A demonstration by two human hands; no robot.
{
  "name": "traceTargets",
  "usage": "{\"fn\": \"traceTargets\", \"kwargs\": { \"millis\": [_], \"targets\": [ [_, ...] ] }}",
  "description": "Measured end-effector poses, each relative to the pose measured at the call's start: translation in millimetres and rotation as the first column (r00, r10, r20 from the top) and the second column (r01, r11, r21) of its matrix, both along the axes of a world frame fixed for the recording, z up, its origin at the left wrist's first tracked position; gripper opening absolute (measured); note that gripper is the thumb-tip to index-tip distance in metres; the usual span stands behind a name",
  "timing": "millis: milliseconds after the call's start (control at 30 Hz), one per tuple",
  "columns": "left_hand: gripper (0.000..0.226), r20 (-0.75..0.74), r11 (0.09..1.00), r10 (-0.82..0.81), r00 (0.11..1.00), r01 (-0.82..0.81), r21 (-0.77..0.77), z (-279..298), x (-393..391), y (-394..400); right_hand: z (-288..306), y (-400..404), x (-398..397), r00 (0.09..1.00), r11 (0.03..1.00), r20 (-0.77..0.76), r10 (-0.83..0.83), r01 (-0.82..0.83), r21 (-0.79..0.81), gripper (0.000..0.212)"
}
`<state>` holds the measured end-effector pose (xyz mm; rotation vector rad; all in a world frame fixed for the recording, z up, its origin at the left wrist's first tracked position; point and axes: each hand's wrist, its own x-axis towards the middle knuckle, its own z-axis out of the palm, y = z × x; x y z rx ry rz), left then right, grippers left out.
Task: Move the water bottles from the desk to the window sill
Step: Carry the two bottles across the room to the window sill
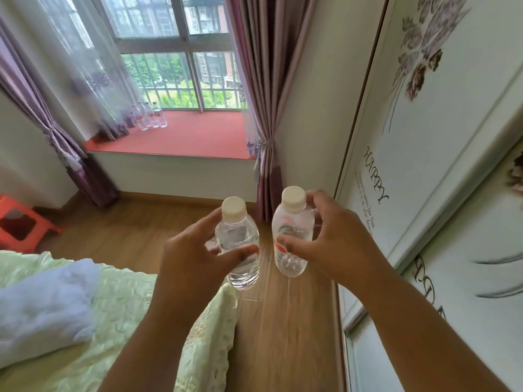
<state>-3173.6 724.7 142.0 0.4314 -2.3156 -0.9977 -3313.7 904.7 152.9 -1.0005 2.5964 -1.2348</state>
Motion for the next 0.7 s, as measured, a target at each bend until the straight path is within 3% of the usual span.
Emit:
{"fn": "traceTargets", "kwargs": {
  "millis": [400, 700],
  "targets": [
    [0.071, 0.068, 0.998, -0.051, 0.996, 0.048, 0.047, -24, -92, -36, -19, -22, -80, 0.997, 0.995, -0.004, -0.08, 0.08, 0.055, 0.076],
    [0.078, 0.057, 0.98, -0.16, 0.986, 0.152, 0.13, -30, -181, -122, -13, -101, -148, 0.987, 0.985, -0.056, -0.148, 0.152, 0.083, 0.071]
  ]
}}
